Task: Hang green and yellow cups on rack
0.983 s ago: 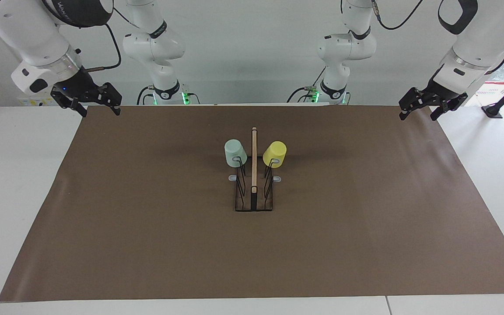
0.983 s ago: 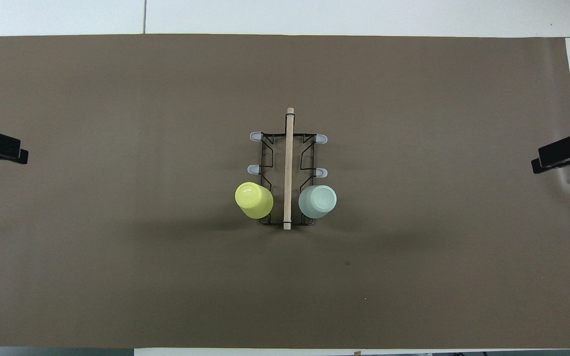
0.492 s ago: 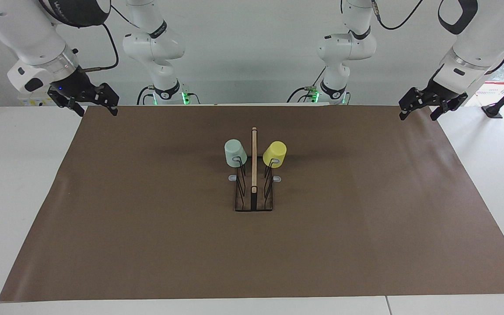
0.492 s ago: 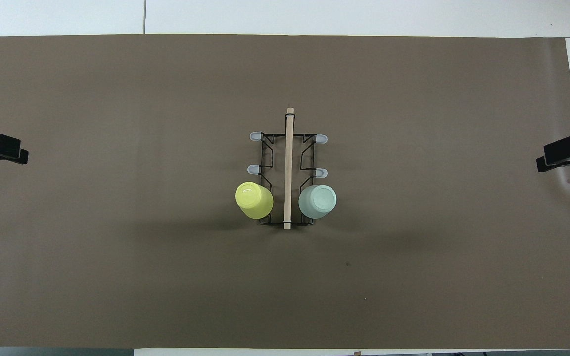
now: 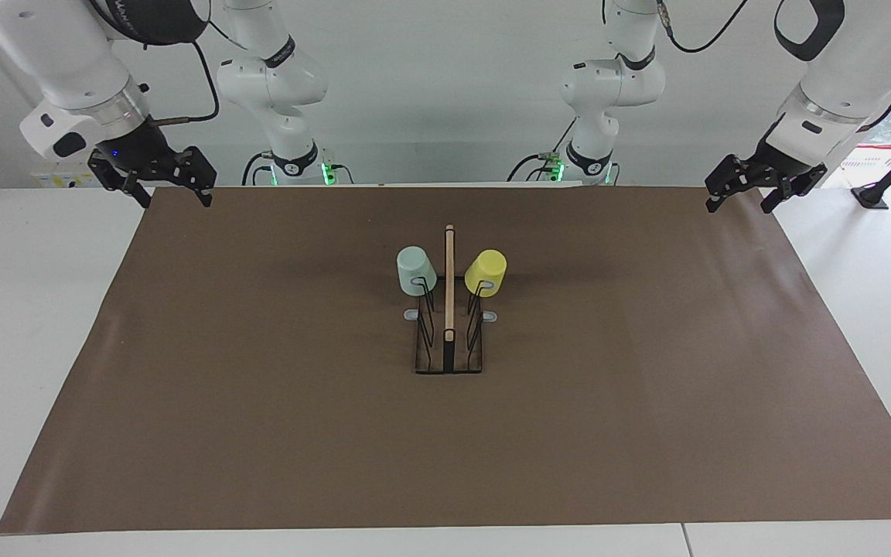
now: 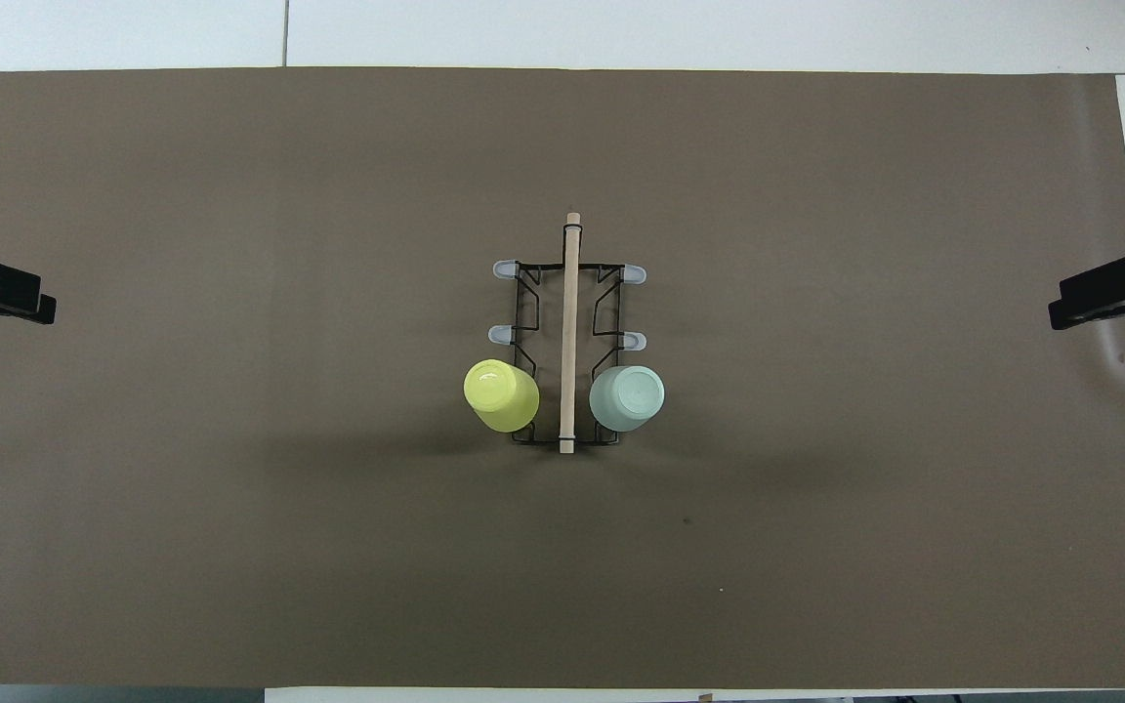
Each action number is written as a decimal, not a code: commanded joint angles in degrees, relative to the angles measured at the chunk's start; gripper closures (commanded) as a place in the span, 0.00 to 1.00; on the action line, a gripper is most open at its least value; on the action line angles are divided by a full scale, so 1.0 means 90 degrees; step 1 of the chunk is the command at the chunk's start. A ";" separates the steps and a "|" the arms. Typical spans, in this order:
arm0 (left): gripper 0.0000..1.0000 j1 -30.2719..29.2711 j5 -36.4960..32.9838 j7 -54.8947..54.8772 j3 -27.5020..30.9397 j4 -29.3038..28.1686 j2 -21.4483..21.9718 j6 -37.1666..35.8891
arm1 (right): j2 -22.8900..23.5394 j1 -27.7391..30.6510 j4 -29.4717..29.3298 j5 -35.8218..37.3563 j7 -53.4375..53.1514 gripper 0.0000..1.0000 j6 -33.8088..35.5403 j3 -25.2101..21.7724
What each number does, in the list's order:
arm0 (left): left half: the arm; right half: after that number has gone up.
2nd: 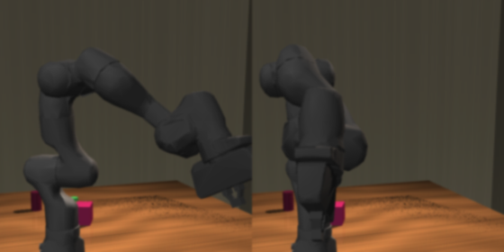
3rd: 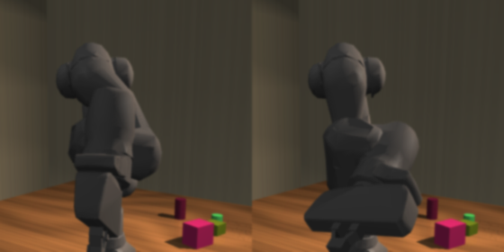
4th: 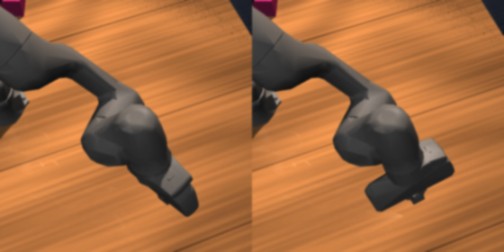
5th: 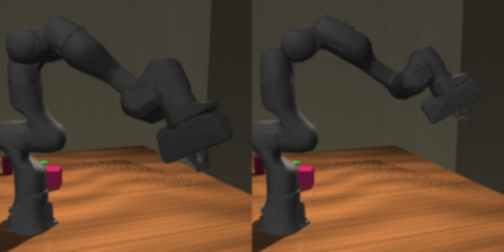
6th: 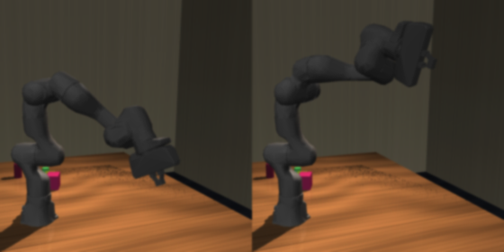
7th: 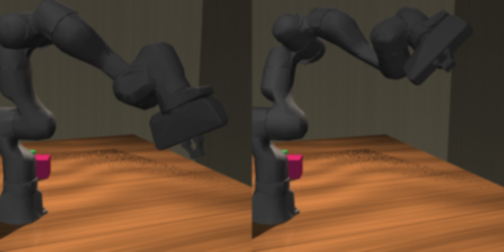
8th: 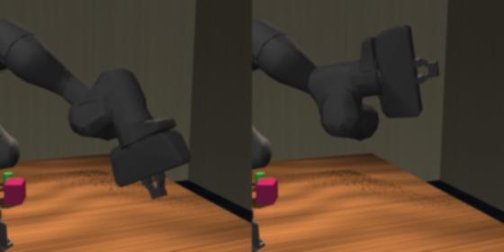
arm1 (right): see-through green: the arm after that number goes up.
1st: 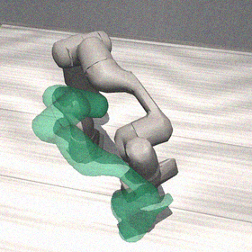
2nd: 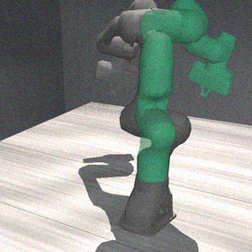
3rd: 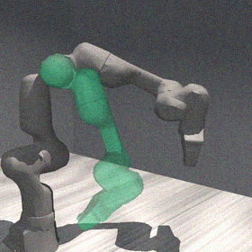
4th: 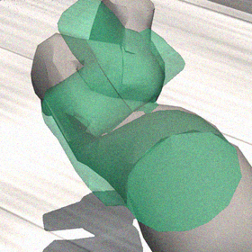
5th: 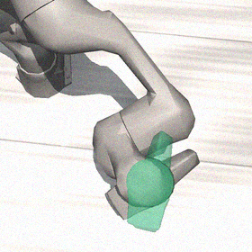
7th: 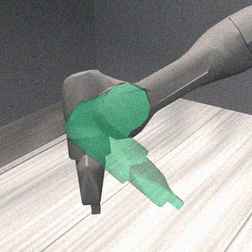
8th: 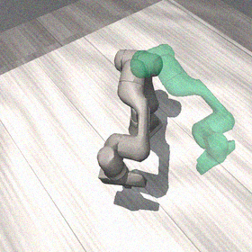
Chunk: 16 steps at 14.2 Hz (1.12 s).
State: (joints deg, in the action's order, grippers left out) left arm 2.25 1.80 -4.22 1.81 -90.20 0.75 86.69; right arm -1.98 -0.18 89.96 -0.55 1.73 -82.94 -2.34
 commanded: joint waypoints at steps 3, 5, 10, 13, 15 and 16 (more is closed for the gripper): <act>0.00 0.0005 -0.0103 0.0000 -0.0015 -0.0105 0.0092 0.0045 | -0.0434 0.0001 0.0414 0.0129 -0.0105 0.00 -0.0080 0.0025; 0.00 0.0014 -0.0103 0.0000 -0.0015 -0.0105 0.0102 0.0045 | -0.0424 0.0030 0.0366 0.0159 -0.0114 0.00 -0.0266 0.0025; 0.00 0.0014 -0.0103 0.0000 -0.0025 -0.0105 0.0092 0.0045 | -0.0347 0.0069 0.0307 0.0139 -0.0095 0.00 -0.0560 0.0025; 0.00 0.0005 -0.0103 0.0000 -0.0025 -0.0105 0.0102 0.0045 | -0.0307 0.0099 0.0268 0.0139 -0.0095 0.00 -0.0540 0.0025; 0.00 0.0005 -0.0103 0.0000 -0.0025 -0.0105 0.0092 0.0045 | -0.0229 0.0099 0.0161 0.0139 -0.0095 0.00 -0.0434 0.0025; 0.00 0.0004 -0.0103 0.0000 -0.0025 -0.0105 0.0102 0.0045 | -0.0210 0.0099 0.0141 0.0129 -0.0095 0.00 -0.0375 0.0025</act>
State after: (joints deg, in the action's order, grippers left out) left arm 2.25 1.80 -4.22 1.81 -90.20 0.75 86.69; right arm -4.43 0.25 91.89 -0.34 1.69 -86.99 -2.55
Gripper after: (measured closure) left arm 0.000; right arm 0.000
